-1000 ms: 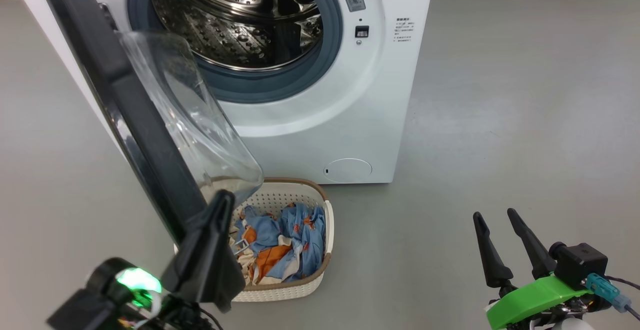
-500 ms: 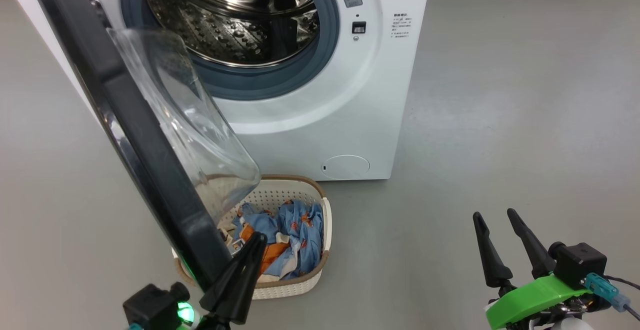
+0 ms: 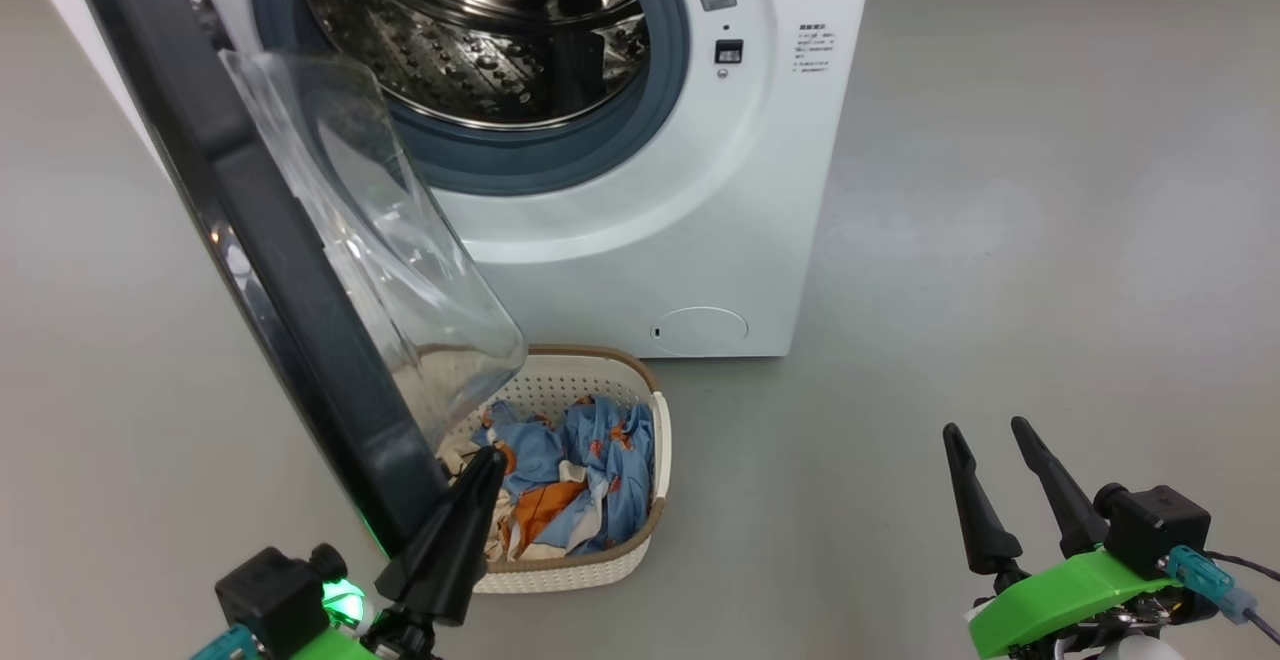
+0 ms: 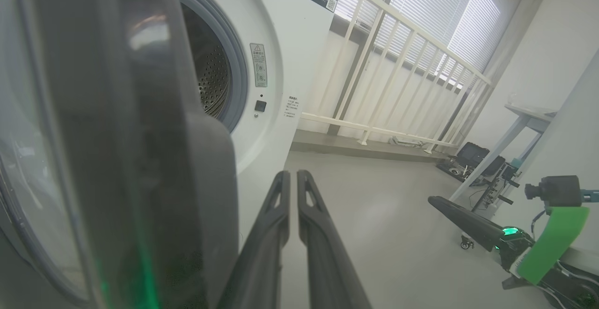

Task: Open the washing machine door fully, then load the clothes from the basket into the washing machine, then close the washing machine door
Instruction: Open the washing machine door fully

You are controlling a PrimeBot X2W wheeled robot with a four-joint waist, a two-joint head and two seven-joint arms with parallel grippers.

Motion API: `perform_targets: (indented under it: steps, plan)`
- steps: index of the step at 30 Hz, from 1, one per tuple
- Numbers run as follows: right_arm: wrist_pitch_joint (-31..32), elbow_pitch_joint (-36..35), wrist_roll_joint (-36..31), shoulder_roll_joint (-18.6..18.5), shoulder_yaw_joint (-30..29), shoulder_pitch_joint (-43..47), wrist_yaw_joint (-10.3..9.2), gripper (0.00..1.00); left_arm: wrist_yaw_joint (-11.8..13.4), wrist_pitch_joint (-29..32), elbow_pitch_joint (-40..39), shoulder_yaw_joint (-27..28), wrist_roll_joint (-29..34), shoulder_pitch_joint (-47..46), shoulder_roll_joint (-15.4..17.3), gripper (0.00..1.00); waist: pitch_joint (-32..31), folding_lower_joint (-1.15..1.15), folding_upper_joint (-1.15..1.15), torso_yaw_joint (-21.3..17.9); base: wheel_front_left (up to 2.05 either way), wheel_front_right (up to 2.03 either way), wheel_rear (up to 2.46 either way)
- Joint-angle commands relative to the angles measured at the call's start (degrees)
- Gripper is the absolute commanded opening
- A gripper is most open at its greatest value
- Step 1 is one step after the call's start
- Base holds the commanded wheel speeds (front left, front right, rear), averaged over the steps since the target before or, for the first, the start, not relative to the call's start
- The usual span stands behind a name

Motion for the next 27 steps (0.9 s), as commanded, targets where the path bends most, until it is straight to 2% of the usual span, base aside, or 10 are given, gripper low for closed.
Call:
perform_targets:
  steps: [1,12,27]
  plan:
    - [-0.7,-1.1,-0.8,-0.1,1.0,-1.2,0.33,1.0,0.7,-0.7,-0.5,3.3,-0.6,-2.4,1.3,0.0,0.1,0.0,0.0,0.5,0.0,0.0,0.0]
    - [-0.7,-0.9,-1.0,0.9,0.5,-1.3,0.33,1.0,1.0,-1.2,-0.7,5.4,-1.4,-0.9,3.2,0.0,0.4,0.0,0.0,4.3,0.0,0.0,0.0]
    - [-0.7,-0.3,-0.9,1.1,-0.1,-1.9,0.33,1.0,3.0,-1.2,-1.9,8.3,-2.2,0.8,5.9,0.0,0.3,0.0,0.0,10.6,0.0,0.0,0.0]
